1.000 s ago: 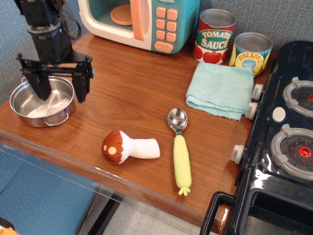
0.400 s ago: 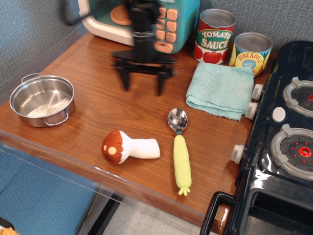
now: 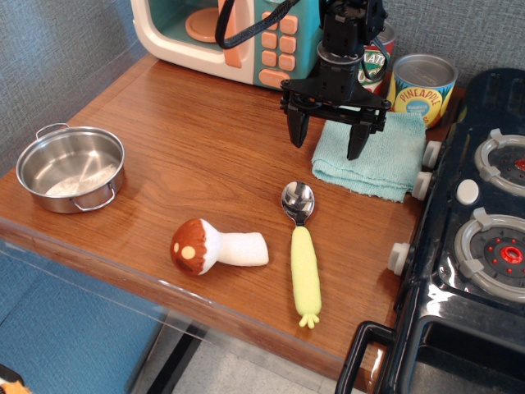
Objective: Move blue cloth to the left of spoon.
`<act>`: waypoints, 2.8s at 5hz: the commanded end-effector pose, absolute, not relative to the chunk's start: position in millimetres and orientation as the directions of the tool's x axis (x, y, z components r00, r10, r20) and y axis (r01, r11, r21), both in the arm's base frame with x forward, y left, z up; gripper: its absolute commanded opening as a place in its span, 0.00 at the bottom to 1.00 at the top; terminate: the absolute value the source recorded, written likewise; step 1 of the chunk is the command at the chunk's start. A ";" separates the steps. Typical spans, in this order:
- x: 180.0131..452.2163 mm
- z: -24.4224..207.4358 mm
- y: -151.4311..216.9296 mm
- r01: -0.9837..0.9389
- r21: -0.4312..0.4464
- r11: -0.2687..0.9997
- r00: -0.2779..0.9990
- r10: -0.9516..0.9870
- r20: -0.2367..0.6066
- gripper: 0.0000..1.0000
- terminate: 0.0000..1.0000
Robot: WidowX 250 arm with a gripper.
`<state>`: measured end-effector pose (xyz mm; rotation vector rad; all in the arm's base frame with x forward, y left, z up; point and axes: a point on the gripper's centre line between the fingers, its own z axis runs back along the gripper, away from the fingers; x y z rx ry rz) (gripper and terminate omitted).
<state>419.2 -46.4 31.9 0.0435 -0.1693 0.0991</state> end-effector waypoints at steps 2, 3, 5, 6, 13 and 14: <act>423.7 76.9 -54.2 0.027 -0.049 0.998 0.978 -0.016 0.207 1.00 0.00; 422.8 78.4 -54.0 0.013 -0.031 0.999 0.985 -0.007 0.175 1.00 0.00; 421.6 -8.8 -54.7 0.061 0.018 0.998 0.990 -0.062 0.125 1.00 0.00; 418.5 -15.9 -58.9 0.078 0.033 0.996 0.991 -0.081 0.105 1.00 0.00; 372.6 31.2 101.8 0.033 0.087 0.996 0.996 -0.040 0.079 1.00 0.00; 381.7 59.4 95.9 0.037 0.061 0.997 0.990 -0.045 0.135 1.00 0.00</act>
